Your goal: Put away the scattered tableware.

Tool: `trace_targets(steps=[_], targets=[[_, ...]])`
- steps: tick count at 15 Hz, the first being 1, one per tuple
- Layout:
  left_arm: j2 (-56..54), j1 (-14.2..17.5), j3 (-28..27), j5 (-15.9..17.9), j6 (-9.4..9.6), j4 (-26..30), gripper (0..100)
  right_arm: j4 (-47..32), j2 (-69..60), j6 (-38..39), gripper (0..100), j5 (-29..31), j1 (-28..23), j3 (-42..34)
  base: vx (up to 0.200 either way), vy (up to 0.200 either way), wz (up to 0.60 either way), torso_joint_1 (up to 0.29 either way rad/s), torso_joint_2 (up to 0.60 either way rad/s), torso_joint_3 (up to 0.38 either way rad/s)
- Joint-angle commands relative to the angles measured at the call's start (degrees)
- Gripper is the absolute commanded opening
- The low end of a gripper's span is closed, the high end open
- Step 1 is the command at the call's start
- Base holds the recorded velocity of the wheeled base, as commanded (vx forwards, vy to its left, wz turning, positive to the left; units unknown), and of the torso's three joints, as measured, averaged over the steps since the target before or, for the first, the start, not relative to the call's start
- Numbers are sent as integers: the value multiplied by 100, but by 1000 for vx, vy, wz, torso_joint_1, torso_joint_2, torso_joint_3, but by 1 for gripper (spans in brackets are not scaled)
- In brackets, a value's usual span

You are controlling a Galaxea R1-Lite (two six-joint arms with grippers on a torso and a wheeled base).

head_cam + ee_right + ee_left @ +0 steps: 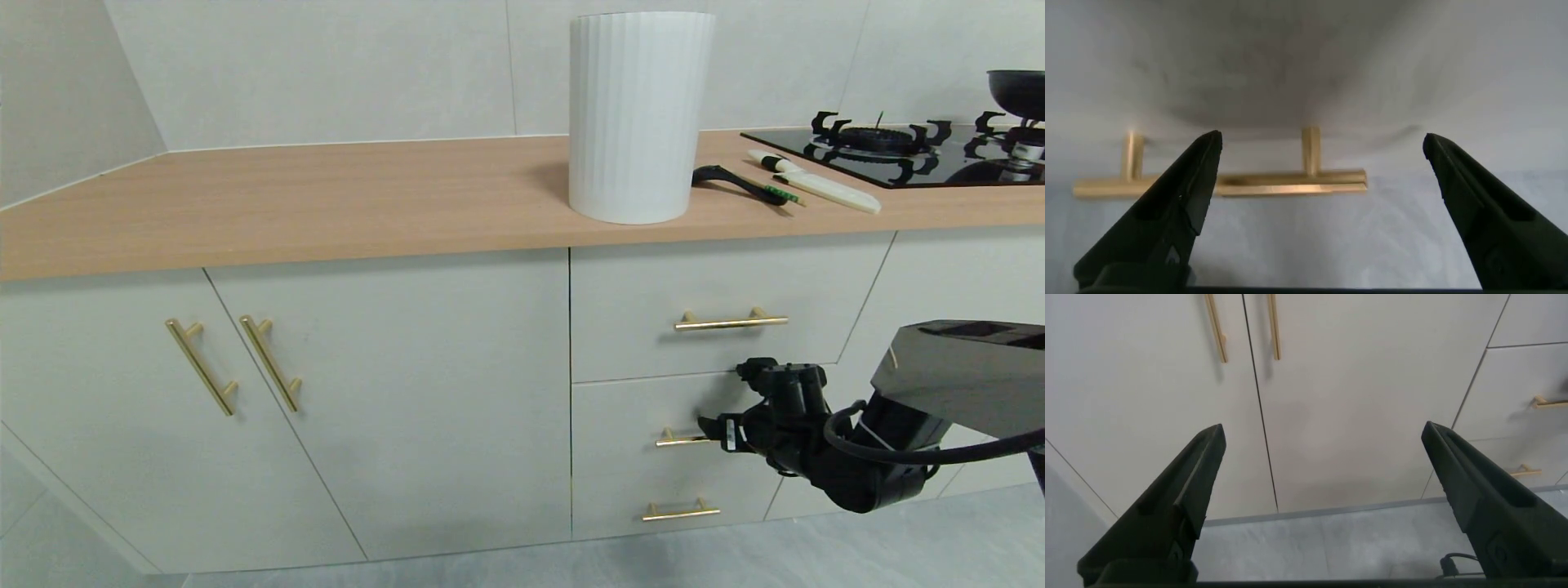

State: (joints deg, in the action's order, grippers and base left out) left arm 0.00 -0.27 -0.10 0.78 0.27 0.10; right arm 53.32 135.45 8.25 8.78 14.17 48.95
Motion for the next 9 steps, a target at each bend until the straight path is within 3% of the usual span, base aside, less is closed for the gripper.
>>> trace_targets(steps=[1, 9], targets=[[0, 0, 1, 1, 0, -1, 100, 12, 69, 27, 100, 1, 7, 80, 0, 0, 0, 0, 0, 0], [0, 0, 1, 1, 0, -1, 100, 56, 271, 62, 100, 1, 78, 142, 0, 0, 0, 0, 0, 0]])
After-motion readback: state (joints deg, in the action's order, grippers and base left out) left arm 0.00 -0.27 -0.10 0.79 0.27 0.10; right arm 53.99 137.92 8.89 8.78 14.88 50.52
